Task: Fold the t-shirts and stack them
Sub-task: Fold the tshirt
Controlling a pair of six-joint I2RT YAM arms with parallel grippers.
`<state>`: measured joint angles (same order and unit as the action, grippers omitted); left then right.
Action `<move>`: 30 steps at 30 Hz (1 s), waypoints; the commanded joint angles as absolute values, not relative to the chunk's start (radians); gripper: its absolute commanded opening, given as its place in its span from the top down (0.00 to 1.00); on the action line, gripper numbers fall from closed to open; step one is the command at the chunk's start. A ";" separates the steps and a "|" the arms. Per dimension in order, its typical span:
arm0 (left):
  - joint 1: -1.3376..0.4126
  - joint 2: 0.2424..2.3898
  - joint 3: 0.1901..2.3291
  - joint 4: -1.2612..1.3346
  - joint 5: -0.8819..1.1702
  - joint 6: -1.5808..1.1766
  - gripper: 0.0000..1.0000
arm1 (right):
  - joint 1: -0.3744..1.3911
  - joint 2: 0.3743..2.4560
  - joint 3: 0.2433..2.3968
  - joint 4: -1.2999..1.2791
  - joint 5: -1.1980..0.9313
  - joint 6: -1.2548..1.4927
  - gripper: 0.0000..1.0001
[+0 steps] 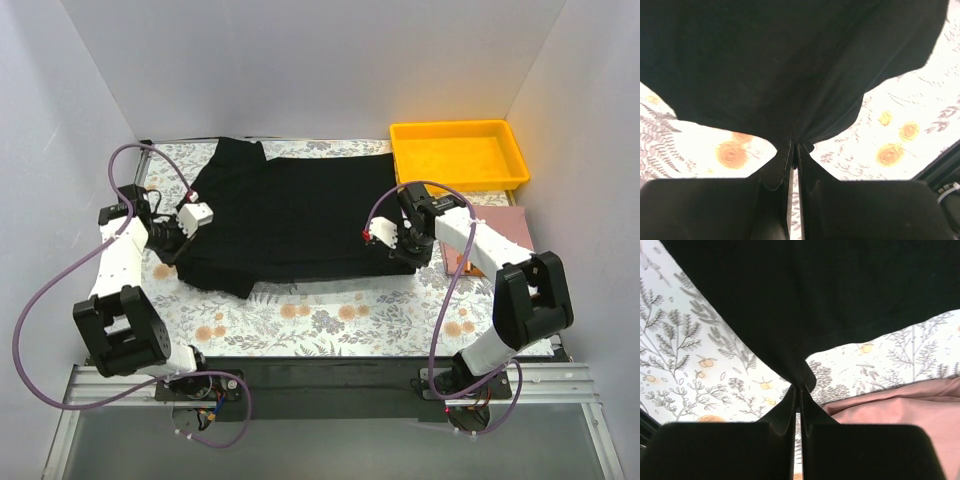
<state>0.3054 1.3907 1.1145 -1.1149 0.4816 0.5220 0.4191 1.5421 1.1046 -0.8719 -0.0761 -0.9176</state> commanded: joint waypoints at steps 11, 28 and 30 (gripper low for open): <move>0.210 1.608 1.359 -1.002 0.440 0.391 1.00 | 0.365 1.732 1.339 -0.925 -0.074 -0.996 0.99; 0.135 1.816 1.549 -0.951 0.368 0.385 1.00 | 0.325 1.916 1.517 -0.928 -0.054 -1.034 0.99; 0.132 1.850 1.575 -0.951 0.362 0.385 1.00 | 0.321 1.933 1.532 -0.928 -0.051 -1.037 0.99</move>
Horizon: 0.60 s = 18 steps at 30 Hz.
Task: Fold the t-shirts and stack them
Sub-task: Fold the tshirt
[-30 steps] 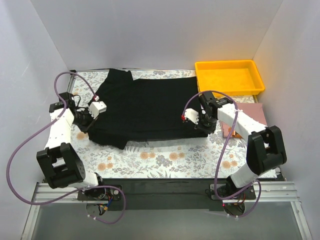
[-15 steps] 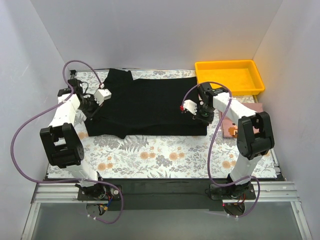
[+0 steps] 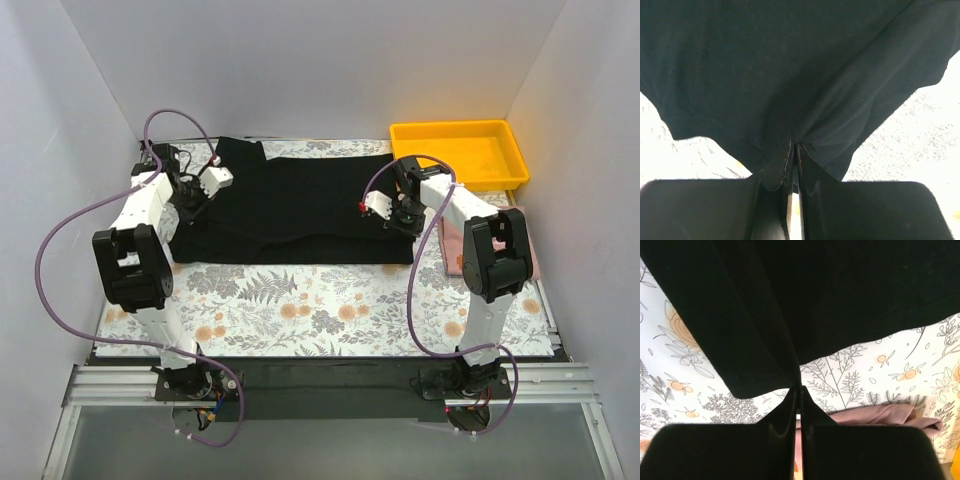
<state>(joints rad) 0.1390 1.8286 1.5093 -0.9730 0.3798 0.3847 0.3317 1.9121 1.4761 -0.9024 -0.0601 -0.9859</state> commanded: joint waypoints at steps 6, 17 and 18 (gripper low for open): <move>0.130 1.904 1.637 -0.942 0.353 0.390 1.00 | 0.310 1.982 1.586 -0.928 -0.038 -1.048 0.99; 0.115 1.937 1.644 -0.914 0.351 0.383 1.00 | 0.305 2.022 1.618 -0.928 -0.034 -1.048 0.99; 0.115 1.939 1.646 -0.911 0.351 0.383 1.00 | 0.305 2.025 1.620 -0.928 -0.034 -1.048 0.99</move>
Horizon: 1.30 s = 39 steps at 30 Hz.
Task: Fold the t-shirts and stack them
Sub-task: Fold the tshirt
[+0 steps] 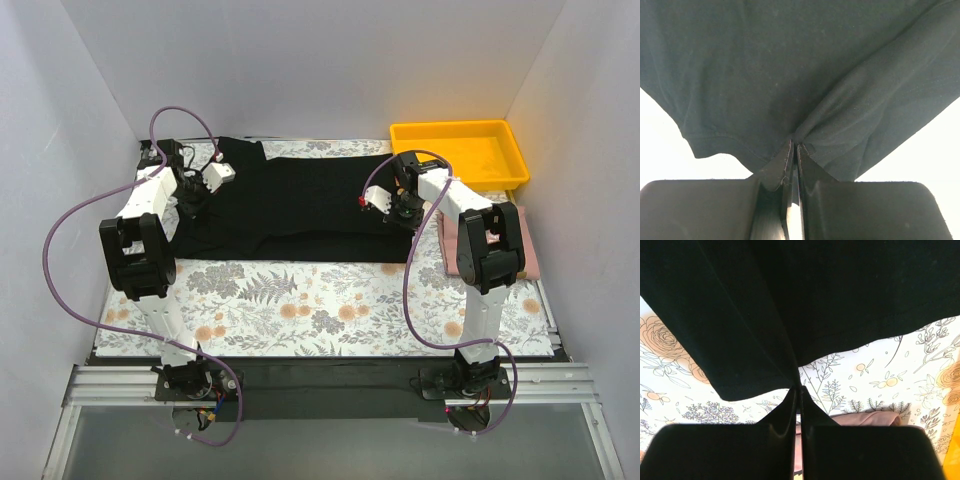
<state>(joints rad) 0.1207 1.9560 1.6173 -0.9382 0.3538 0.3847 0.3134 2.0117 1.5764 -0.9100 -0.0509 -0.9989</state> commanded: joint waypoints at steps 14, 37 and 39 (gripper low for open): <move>0.109 1.965 1.646 -0.891 0.333 0.380 1.00 | 0.307 2.059 1.657 -0.927 -0.025 -1.035 0.99; 0.359 1.913 1.554 -1.066 0.517 0.109 0.50 | 0.287 1.845 1.459 -0.986 -0.228 -0.833 0.53; 0.359 1.922 1.548 -1.049 0.514 0.092 0.49 | 0.287 1.861 1.445 -0.988 -0.259 -0.821 0.53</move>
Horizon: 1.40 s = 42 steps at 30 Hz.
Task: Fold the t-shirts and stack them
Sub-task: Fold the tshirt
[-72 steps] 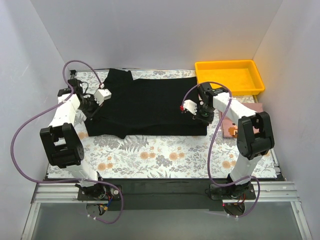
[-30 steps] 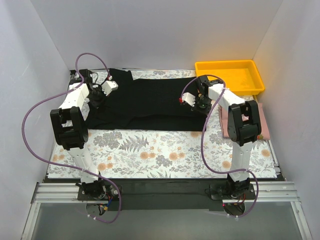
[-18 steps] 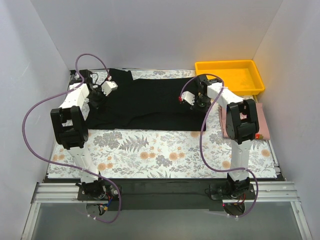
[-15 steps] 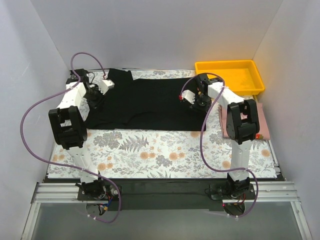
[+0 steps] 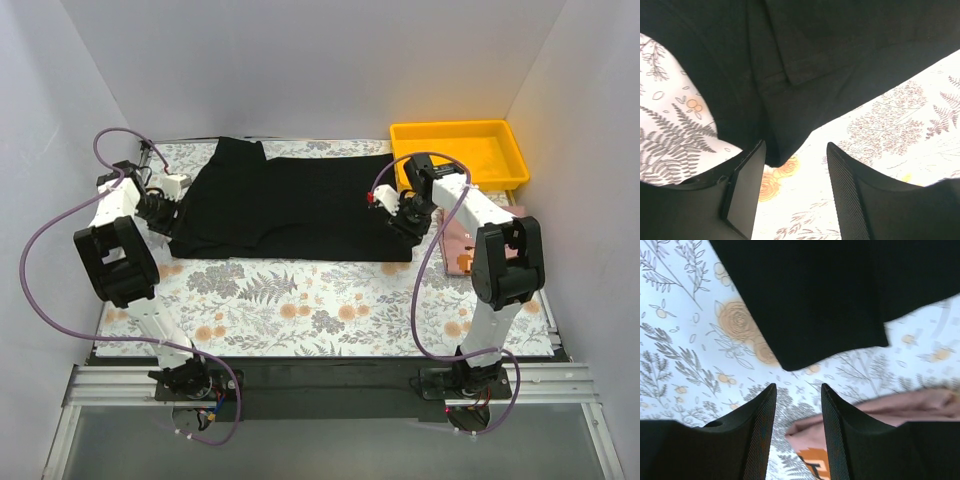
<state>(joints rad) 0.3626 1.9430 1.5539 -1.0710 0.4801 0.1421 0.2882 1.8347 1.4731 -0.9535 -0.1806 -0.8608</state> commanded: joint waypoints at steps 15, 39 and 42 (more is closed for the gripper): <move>0.359 1.990 1.548 -1.043 0.528 0.051 0.47 | 0.290 1.916 1.413 -0.940 -0.235 -0.841 0.47; 0.360 2.017 1.532 -1.026 0.523 0.008 0.65 | 0.313 1.947 1.370 -0.877 -0.179 -0.874 0.87; 0.360 2.008 1.531 -1.043 0.540 0.008 0.85 | 0.313 1.941 1.368 -0.876 -0.173 -0.877 0.93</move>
